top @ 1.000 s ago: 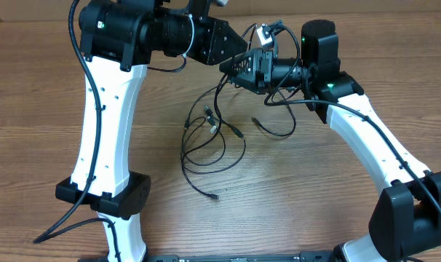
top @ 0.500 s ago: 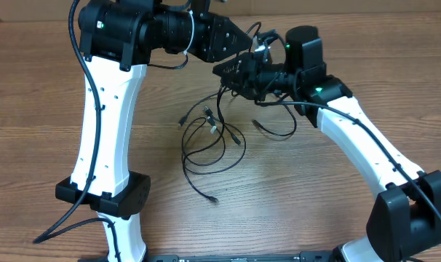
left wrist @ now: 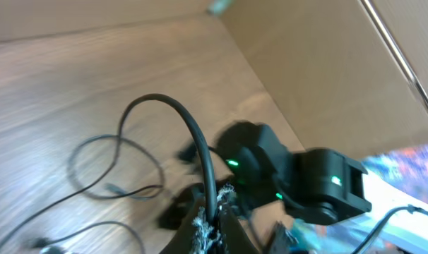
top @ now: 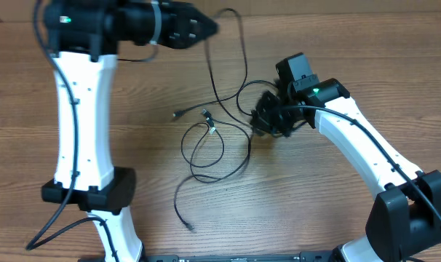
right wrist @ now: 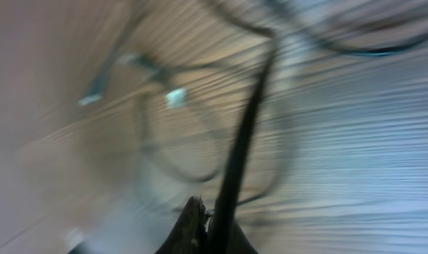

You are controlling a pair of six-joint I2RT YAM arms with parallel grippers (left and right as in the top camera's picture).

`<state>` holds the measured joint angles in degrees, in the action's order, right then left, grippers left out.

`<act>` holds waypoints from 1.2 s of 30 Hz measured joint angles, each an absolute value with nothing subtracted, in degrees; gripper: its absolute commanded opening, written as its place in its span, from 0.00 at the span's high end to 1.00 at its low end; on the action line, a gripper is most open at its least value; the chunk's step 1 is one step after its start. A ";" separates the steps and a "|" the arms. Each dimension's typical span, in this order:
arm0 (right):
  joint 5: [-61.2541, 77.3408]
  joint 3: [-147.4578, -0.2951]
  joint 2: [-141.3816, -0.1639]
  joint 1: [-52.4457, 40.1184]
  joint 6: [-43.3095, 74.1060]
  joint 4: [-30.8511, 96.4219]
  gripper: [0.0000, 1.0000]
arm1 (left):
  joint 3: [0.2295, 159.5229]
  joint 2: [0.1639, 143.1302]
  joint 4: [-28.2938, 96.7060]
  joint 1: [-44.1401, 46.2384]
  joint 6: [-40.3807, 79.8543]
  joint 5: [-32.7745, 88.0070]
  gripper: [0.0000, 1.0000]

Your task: Untangle cables

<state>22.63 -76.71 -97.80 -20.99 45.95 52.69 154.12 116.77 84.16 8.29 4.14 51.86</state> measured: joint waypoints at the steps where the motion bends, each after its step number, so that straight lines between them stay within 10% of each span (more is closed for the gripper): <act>1: 19.16 -76.66 -97.80 -20.99 45.39 54.96 0.96 | 154.12 116.77 84.68 6.46 4.14 51.64 0.96; 18: -9.47 -76.64 -97.80 -20.99 43.33 67.20 0.96 | 154.12 116.55 86.59 -14.74 4.38 41.34 0.96; 36: -10.50 -76.62 -97.80 -20.99 43.24 67.77 0.96 | 153.05 114.32 96.68 -26.76 18.96 -7.90 0.96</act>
<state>-10.50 -76.62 -97.80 -20.99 43.24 67.77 153.05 114.32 96.68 -26.76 18.96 -7.90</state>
